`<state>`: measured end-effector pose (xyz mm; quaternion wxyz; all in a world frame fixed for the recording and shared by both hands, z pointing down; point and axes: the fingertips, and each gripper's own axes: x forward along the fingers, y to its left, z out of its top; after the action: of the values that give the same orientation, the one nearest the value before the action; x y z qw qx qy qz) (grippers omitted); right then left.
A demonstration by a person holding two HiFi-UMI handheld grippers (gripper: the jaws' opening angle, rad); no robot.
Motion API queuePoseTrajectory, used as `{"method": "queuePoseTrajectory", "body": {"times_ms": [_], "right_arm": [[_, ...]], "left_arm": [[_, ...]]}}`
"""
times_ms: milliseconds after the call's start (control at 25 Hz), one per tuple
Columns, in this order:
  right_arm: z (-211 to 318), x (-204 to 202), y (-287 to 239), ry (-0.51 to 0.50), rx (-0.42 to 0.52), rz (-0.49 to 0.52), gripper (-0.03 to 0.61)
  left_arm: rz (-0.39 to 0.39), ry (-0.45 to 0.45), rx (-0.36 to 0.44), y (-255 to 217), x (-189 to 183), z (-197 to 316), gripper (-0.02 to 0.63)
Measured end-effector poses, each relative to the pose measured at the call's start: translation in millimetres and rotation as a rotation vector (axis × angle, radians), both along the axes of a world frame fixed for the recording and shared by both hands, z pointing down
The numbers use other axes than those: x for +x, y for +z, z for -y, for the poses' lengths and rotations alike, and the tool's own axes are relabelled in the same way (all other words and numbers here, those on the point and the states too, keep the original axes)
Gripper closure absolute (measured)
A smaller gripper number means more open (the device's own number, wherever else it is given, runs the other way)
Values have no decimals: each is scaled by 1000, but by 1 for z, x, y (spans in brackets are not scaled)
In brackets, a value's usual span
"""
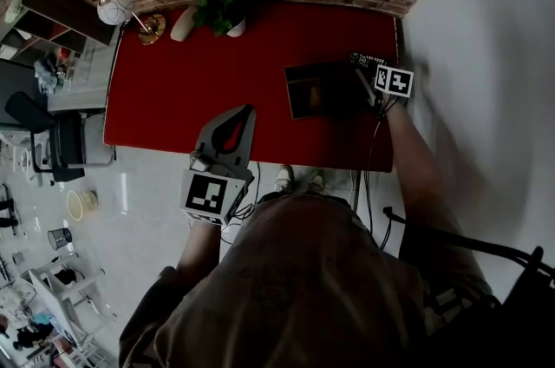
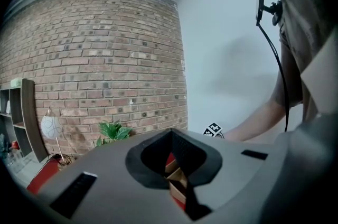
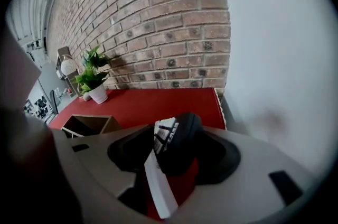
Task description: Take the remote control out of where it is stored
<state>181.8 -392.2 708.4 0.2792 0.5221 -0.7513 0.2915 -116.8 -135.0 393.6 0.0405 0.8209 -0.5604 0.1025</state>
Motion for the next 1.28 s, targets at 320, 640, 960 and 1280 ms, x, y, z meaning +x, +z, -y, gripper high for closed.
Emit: {"method": "queuePoseTrajectory", "body": {"times_ms": [320, 640, 960, 1280], "right_arm": [[-13, 31, 2, 83, -28, -41, 361], [-20, 33, -14, 74, -4, -64, 362], [-31, 30, -17, 70, 0, -48, 362], [-23, 28, -49, 78, 67, 9, 362]], "left_arm": [[-6, 5, 4, -1, -2, -4, 603], [-11, 20, 10, -3, 1, -10, 603], [-9, 24, 18, -5, -3, -17, 603], [-4, 38, 26, -5, -4, -19, 603]]}}
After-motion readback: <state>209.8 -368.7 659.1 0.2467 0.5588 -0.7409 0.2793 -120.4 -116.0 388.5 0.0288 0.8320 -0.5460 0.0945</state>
